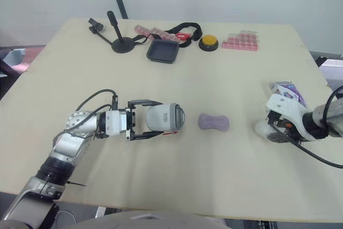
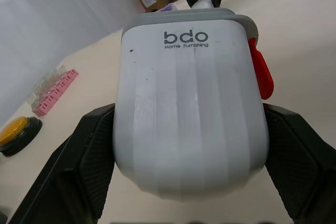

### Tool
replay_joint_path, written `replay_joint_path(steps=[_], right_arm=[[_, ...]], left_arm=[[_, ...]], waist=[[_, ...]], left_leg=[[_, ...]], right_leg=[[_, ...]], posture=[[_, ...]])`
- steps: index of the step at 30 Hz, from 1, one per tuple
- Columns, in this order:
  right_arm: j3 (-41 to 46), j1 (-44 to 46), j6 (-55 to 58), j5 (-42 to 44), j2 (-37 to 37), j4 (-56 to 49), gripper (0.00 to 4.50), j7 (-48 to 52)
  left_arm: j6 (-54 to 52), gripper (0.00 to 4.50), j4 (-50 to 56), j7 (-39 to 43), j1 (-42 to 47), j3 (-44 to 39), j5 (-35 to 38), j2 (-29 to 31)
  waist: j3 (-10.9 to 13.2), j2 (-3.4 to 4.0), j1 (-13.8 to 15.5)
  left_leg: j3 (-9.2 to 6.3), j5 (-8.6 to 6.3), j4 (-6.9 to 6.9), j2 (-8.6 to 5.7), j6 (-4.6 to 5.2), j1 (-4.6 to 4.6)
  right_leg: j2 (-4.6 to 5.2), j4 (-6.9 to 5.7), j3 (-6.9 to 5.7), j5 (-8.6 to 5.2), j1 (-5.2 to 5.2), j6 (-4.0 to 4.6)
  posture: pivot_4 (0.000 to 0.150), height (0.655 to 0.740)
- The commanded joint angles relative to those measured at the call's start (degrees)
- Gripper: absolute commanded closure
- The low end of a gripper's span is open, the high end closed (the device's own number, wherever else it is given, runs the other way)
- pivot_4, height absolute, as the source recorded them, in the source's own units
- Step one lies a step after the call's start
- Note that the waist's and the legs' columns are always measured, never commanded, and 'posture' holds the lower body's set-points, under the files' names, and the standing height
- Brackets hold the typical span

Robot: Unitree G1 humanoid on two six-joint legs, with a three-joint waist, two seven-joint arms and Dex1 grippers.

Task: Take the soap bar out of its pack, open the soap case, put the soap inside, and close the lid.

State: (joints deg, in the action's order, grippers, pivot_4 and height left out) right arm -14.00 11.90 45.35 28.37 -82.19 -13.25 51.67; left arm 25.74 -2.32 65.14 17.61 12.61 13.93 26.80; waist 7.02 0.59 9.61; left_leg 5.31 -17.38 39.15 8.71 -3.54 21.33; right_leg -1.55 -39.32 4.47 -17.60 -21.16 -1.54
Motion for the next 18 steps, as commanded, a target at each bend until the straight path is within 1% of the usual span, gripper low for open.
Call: replay_joint_path(steps=[1, 4, 6, 8, 12, 13, 16, 18], right_arm=[[-1.9, 3.1, -1.9, -6.4, 2.4, 3.3, 2.52, 3.1], [-2.6, 4.1, -3.7, -9.3, 4.6, 5.0, 2.52, 5.8], [-2.1, 4.3, -3.9, -10.4, 5.7, 5.7, 2.52, 6.6], [-1.7, 4.3, -4.2, -11.4, 6.2, 6.0, 1.49, 7.6], [-0.9, 4.3, -4.6, -13.1, 7.2, 6.4, 0.19, 9.0], [1.1, 3.5, -7.0, -12.9, 7.3, 6.3, 0.03, 9.1], [8.1, 0.3, -15.2, -11.6, 8.4, 6.8, 0.03, 9.2], [14.0, -1.9, -18.4, -9.0, 10.8, 7.2, 0.03, 9.3]], left_arm=[[-1.0, 1.03, 3.5, -0.9, 0.1, -0.8, 1.0, 0.7], [-1.8, 1.03, 4.4, -1.6, -0.2, -0.9, 0.7, 0.7], [-2.1, 1.03, 4.8, -2.0, -0.3, -1.0, 0.5, 0.8], [-2.5, 1.03, 5.1, -2.4, -0.3, -1.0, 0.4, 0.8], [-2.8, 1.03, 5.4, -2.7, -0.4, -0.9, 0.4, 0.9], [-2.7, 1.03, 5.2, -2.8, -0.6, -0.9, 0.3, 1.0], [-2.4, 1.03, 4.0, -2.6, -1.1, -1.0, 0.3, 1.1], [-2.4, 1.03, 2.9, -2.2, -1.1, -0.9, 0.5, 1.2]], waist=[[0.0, 0.00, -0.2], [0.0, 0.01, -0.5], [0.0, 0.00, -0.7], [0.0, 0.00, -0.8], [0.0, 0.02, -1.2], [0.0, 0.02, -1.2], [0.0, 0.02, -1.3], [0.0, 0.01, -1.5]], left_leg=[[-0.01, 0.01, 0.05, 0.01, 0.02, 0.02], [0.01, 0.01, 0.18, 0.00, 0.04, 0.06], [0.03, 0.01, 0.19, 0.00, 0.04, 0.09], [0.05, 0.01, 0.21, 0.00, 0.04, 0.09], [0.07, 0.02, 0.29, -0.01, 0.06, 0.06], [0.07, 0.03, 0.29, 0.00, 0.06, 0.06], [0.08, 0.02, 0.30, 0.00, 0.06, 0.10], [0.15, 0.02, 0.29, -0.01, 0.06, 0.23]], right_leg=[[0.00, -0.06, 0.00, 0.00, -0.12, 0.00], [-0.02, -0.43, 0.09, -0.01, -0.30, 0.01], [-0.03, -0.46, 0.18, -0.01, -0.30, 0.02], [-0.03, -0.45, 0.23, -0.01, -0.24, 0.03], [-0.04, -0.48, 0.27, -0.01, -0.30, 0.04], [-0.05, -0.48, 0.29, -0.01, -0.30, 0.04], [-0.06, -0.49, 0.36, -0.01, -0.30, 0.04], [-0.06, -0.47, 0.44, -0.01, -0.26, 0.04]], posture=[[0.150, 0.7400], [0.150, 0.7400], [0.150, 0.7400], [0.150, 0.7400], [0.150, 0.7400], [0.150, 0.7400], [0.150, 0.7400], [0.150, 0.7400]])
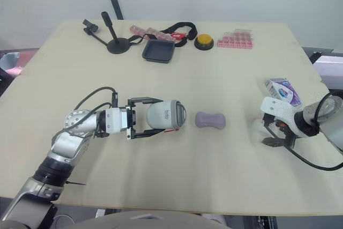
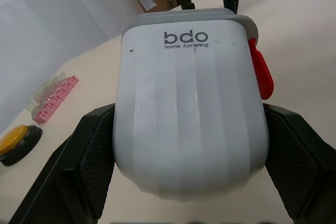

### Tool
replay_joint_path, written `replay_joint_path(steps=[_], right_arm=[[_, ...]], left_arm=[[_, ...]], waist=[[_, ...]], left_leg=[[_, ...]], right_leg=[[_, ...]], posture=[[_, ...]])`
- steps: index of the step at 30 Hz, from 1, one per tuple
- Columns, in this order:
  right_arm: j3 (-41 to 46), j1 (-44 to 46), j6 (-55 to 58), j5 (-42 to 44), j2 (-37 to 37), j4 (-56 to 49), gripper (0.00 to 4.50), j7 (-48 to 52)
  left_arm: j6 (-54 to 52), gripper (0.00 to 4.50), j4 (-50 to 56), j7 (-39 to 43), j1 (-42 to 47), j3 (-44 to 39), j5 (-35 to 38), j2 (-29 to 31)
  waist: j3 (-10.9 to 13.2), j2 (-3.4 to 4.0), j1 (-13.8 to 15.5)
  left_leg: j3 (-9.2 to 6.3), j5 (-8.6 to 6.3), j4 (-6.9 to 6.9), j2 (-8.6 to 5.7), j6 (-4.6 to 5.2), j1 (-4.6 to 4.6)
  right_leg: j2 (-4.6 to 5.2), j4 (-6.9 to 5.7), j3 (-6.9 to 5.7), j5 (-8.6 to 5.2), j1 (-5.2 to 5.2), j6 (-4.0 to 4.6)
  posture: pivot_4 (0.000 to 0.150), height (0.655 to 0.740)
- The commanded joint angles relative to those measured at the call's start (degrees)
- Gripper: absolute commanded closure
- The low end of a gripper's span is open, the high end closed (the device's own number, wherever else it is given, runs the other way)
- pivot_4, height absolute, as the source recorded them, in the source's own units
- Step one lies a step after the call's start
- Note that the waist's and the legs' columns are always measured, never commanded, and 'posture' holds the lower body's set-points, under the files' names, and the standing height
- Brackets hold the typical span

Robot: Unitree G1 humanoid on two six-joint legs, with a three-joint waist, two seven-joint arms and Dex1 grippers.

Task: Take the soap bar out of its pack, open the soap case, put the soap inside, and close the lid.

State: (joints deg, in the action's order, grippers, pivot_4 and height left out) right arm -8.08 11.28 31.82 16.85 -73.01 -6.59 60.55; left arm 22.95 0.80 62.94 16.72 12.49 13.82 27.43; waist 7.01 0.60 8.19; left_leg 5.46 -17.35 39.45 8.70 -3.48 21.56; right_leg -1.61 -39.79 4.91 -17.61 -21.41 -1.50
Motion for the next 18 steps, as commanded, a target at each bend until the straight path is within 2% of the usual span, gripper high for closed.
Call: replay_joint_path(steps=[1, 4, 7, 10, 12, 18], right_arm=[[14.2, -3.2, -9.6, 5.7, 5.6, 0.2, 0.03, 0.9], [27.0, -6.2, -21.5, 13.0, 16.7, -1.5, 0.03, 1.9], [31.9, -12.2, -22.2, 19.2, 26.5, -7.9, 0.03, -0.7], [32.1, -20.4, -22.0, 21.2, 33.5, -15.2, 0.03, -3.4], [29.3, -27.6, -25.5, 18.5, 38.0, -19.2, 0.03, -3.2], [24.8, -38.4, -37.3, 11.5, 45.0, -18.5, 0.03, -1.4]], left_arm=[[-0.2, 1.03, -1.2, 0.5, 0.0, -0.9, 1.1, 0.6], [0.3, 1.03, -3.8, 1.9, 0.7, -1.1, 1.5, 0.9], [0.8, 1.03, -6.2, 2.6, 1.5, -1.7, 1.8, 0.7], [0.0, 1.03, -8.0, 3.1, 2.3, -2.2, 2.4, 0.6], [-1.3, 1.03, -9.0, 3.4, 2.9, -2.4, 2.7, 0.7], [-7.6, 1.03, -8.7, 4.5, 4.2, -2.4, 3.6, 1.6]], waist=[[0.0, 0.00, -0.1], [-0.1, -0.05, -0.2], [-0.1, 0.00, 0.1], [-0.1, 0.03, 0.4], [-0.2, 0.04, 0.6], [-0.2, 0.03, -0.7]], left_leg=[[0.00, 0.00, 0.00, 0.00, 0.00, 0.02], [0.03, 0.00, -0.02, 0.02, 0.00, -0.01], [0.04, -0.01, 0.03, -0.05, 0.04, -0.08], [-0.07, -0.02, 0.02, -0.05, 0.05, -0.24], [-0.05, -0.02, 0.00, -0.13, 0.06, -0.24], [0.02, 0.00, -0.05, -0.24, 0.07, -0.20]], right_leg=[[0.00, 0.01, 0.01, 0.00, 0.04, 0.00], [0.01, 0.00, 0.01, 0.00, 0.09, 0.02], [0.01, -0.08, 0.02, 0.00, 0.04, 0.02], [0.02, -0.15, -0.11, 0.00, 0.00, 0.02], [0.08, -0.19, -0.11, 0.00, -0.07, 0.02], [0.36, 0.05, -0.20, 0.00, -0.06, 0.00]], posture=[[0.150, 0.7400], [0.150, 0.7400], [0.150, 0.7400], [0.150, 0.7400], [0.150, 0.7400], [0.150, 0.7400]])
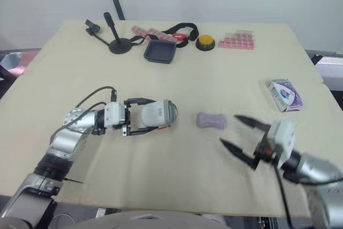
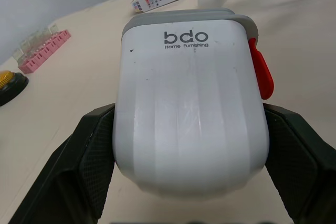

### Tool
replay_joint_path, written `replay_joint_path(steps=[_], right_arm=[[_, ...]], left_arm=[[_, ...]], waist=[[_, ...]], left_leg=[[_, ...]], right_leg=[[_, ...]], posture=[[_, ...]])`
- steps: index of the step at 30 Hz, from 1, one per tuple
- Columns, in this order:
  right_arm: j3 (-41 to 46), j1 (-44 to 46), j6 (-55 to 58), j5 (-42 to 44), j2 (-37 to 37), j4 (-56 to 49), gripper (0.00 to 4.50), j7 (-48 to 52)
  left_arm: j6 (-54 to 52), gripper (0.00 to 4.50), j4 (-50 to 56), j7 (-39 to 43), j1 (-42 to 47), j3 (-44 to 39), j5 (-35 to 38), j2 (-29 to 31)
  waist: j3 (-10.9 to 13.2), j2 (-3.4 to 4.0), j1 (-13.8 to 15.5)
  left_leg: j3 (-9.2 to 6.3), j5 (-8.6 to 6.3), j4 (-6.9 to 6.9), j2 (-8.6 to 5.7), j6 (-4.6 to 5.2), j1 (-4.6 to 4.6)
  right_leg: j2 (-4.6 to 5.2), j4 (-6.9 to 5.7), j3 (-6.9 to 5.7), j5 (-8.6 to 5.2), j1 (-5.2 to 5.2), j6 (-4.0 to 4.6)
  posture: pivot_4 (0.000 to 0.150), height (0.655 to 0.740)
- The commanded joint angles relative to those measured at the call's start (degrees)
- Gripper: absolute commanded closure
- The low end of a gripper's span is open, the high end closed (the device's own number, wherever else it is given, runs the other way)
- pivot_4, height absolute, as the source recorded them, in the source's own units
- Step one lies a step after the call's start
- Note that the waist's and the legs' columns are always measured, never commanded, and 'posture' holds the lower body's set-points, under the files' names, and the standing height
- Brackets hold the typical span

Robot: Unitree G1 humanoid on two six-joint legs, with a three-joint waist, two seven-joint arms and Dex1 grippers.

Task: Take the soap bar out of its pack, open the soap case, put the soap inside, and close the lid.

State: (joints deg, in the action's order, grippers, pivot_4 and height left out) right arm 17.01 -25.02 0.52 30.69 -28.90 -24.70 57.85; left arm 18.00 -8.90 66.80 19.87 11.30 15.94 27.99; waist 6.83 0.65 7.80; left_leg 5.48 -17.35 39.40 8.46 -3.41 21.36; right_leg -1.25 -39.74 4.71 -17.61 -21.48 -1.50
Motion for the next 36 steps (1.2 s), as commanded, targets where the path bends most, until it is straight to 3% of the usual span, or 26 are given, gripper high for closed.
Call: replay_joint_path(steps=[1, 7, 18, 36], right_arm=[[-0.7, -2.7, -7.3, -2.8, 1.1, 0.0, 0.03, 1.6], [-2.4, -3.8, -14.1, -6.0, 0.8, 5.4, 0.03, 3.4], [-5.2, -3.0, -17.4, -7.2, -1.0, 9.0, 0.03, 4.0], [-5.6, -1.5, -16.6, -7.3, -3.0, 9.3, 0.03, 2.3]], left_arm=[[-3.4, 1.03, 1.0, 0.8, 1.2, -1.3, 1.4, 1.2], [-12.3, 1.03, 1.4, 3.5, 4.1, -0.2, 1.2, 3.0], [-20.5, 1.03, 6.6, 8.2, 16.1, 7.6, -8.9, 7.2], [-34.0, 1.03, 17.3, 9.2, 20.5, 13.6, -18.2, 11.8]], waist=[[0.0, -0.03, -0.6], [-0.1, -0.04, -2.1], [-0.1, -0.03, -2.4], [-0.1, -0.01, -2.4]], left_leg=[[0.00, 0.01, -0.01, -0.01, 0.01, -0.02], [-0.06, 0.04, -0.16, -0.01, 0.04, -0.05], [-0.21, 0.06, -0.36, -0.06, 0.07, -0.28], [-0.21, 0.06, -0.48, -0.09, 0.08, -0.32]], right_leg=[[0.06, 0.01, -0.06, 0.00, 0.00, 0.00], [0.09, 0.27, -0.20, 0.00, 0.25, 0.00], [0.16, 0.56, -0.41, 0.00, 0.84, 0.00], [0.16, 0.69, -0.42, 0.00, 1.01, 0.00]], posture=[[0.150, 0.7400], [0.150, 0.7400], [0.150, 0.7400], [0.150, 0.7400]])
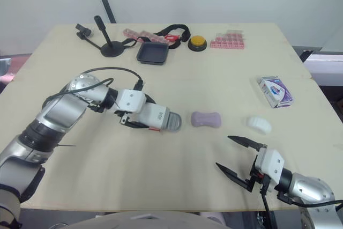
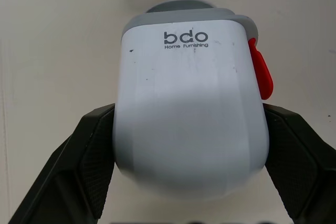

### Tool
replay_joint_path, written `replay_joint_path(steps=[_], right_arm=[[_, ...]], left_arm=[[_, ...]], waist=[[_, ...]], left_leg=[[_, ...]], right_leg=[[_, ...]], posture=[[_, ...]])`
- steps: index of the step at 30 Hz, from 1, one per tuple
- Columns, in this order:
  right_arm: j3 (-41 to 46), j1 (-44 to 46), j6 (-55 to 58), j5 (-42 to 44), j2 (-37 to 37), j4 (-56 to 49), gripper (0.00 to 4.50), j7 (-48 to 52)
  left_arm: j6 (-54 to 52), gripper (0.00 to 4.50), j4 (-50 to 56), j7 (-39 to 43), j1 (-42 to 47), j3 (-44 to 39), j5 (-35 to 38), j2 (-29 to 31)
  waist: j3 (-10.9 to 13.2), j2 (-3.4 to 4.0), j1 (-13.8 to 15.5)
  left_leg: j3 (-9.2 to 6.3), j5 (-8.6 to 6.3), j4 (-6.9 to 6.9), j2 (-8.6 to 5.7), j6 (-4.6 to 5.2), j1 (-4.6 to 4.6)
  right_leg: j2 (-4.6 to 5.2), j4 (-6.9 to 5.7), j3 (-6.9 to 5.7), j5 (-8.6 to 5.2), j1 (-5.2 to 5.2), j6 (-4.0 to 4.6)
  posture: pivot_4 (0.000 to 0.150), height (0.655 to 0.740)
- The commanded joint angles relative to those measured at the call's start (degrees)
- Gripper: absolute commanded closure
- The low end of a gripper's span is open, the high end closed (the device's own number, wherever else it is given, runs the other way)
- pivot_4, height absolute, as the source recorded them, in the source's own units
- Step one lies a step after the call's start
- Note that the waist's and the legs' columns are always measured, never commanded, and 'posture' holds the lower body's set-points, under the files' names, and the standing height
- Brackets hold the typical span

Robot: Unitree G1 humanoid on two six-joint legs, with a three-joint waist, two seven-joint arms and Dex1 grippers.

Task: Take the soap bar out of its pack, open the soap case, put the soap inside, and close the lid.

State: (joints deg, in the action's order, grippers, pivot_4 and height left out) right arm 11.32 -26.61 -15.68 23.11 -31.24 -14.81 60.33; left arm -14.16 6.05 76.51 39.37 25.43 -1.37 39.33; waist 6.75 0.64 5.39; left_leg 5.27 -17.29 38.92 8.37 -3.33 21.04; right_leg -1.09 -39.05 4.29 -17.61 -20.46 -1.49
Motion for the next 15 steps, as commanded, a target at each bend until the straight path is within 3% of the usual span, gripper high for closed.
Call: replay_joint_path(steps=[1, 7, 15], right_arm=[[0.0, 0.2, -0.4, 0.2, -0.8, -0.5, 0.03, -0.2], [-0.4, 1.1, -0.8, 0.1, -1.1, 0.8, 0.03, -0.1], [-0.7, 1.0, -2.2, 0.0, -1.5, 2.8, 0.03, 0.8]], left_arm=[[-2.3, 1.03, 2.6, -0.6, 1.0, -0.5, -0.9, 0.4], [-5.3, 1.03, 2.8, -1.1, 0.4, -0.7, -0.1, -0.5], [-2.1, 1.03, 1.0, 1.8, -1.4, 0.2, -1.6, 4.1]], waist=[[0.0, 0.00, 0.0], [0.0, 0.00, 0.1], [0.0, 0.00, 0.3]], left_leg=[[0.00, 0.00, 0.00, 0.00, 0.00, 0.01], [-0.01, 0.00, 0.00, 0.00, 0.00, 0.00], [0.00, 0.00, 0.00, -0.01, 0.00, 0.01]], right_leg=[[0.00, 0.00, 0.00, 0.00, 0.00, 0.00], [0.01, 0.03, 0.00, 0.00, 0.02, 0.00], [0.00, 0.06, 0.00, 0.00, 0.02, 0.00]], posture=[[0.150, 0.7400], [0.150, 0.7400], [0.150, 0.7400]])
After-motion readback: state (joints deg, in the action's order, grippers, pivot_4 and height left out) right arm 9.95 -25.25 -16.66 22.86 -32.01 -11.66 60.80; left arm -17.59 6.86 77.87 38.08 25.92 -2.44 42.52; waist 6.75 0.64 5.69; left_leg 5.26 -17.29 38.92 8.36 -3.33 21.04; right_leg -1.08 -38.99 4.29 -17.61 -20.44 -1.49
